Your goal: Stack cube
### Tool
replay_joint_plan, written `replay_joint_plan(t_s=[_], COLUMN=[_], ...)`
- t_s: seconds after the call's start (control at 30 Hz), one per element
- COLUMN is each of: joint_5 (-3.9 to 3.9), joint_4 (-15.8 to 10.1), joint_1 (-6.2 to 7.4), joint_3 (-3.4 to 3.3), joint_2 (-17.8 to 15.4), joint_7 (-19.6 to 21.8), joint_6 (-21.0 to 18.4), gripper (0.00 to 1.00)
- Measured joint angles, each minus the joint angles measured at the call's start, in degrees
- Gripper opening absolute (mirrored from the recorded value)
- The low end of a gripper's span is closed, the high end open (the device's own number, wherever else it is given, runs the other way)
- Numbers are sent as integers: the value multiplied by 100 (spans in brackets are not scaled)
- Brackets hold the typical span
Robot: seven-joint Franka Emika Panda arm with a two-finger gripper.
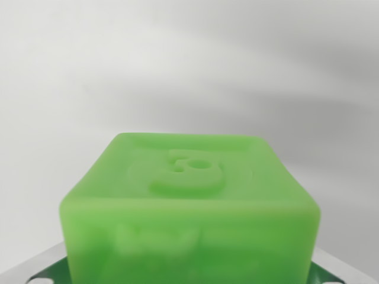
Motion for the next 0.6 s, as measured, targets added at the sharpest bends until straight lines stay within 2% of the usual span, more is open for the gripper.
replay_joint_plan(t_s=[0.6], joint_5=[24], joint_4=[-3], joint_1=[-291], joint_3=[-58], joint_2=[-5], joint_7=[-40], joint_6=[1], gripper=[0])
